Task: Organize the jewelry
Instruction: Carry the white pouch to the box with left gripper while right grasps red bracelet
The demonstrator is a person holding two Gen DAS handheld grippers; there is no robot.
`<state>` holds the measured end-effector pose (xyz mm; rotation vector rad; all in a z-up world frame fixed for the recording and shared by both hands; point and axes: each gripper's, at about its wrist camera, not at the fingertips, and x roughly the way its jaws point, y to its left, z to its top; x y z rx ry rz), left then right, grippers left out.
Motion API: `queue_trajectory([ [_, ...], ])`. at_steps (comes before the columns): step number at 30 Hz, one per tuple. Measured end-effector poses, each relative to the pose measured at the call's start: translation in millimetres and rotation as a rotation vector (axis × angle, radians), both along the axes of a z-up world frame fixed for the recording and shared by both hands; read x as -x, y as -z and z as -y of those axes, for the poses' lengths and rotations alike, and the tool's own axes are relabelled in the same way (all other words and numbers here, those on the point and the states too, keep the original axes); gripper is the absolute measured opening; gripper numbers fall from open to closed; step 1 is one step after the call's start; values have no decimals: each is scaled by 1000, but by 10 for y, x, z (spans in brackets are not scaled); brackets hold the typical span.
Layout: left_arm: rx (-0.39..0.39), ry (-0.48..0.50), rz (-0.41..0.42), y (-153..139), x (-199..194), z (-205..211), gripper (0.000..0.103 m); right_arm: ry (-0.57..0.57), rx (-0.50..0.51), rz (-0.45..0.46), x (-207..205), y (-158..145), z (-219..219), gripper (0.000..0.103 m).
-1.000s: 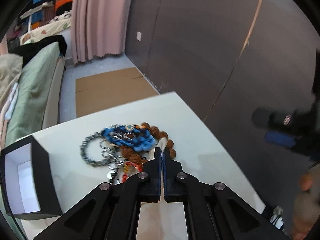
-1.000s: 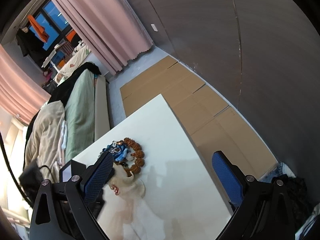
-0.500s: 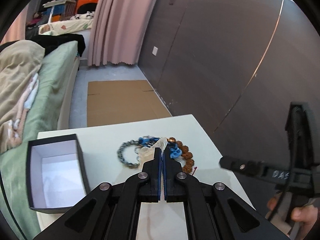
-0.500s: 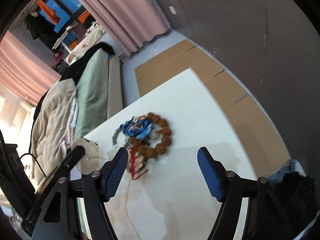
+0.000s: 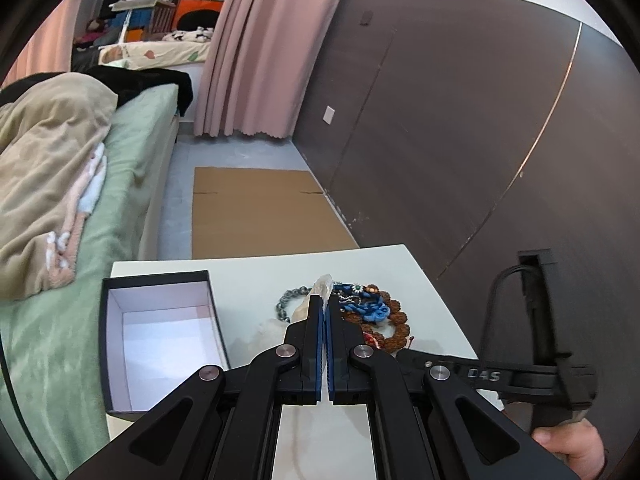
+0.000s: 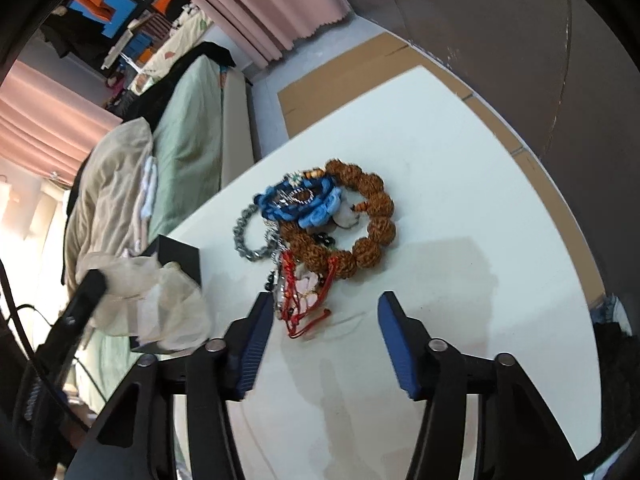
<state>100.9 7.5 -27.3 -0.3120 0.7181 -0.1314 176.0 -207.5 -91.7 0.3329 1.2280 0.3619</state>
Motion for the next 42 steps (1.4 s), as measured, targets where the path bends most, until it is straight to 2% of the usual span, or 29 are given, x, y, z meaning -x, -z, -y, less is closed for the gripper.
queue_trajectory([
  [7, 5, -12, 7, -46, 88, -71, 0, -21, 26, -23, -52, 121, -139, 41],
  [9, 6, -16, 7, -50, 116, -84, 0, -29, 31, -22, -49, 132, -191, 32],
  [11, 7, -21, 7, -55, 145, -99, 0, -40, 37, -21, -51, 150, -234, 16],
  [14, 6, -25, 9, -69, 178, -123, 0, -29, 46, 4, -28, 118, -231, 6],
  [22, 3, -48, 20, -111, 308, -247, 0, -8, 0, 86, 126, -148, -101, 5],
  [28, 7, -89, 29, -135, 391, -413, 0, -25, -93, 160, 264, -377, -115, 5],
  [35, 30, -150, 35, -135, 404, -679, 0, -68, -172, 214, 332, -547, -310, 5],
  [42, 56, -185, 31, -97, 321, -864, 0, -136, -206, 249, 314, -646, -585, 5],
])
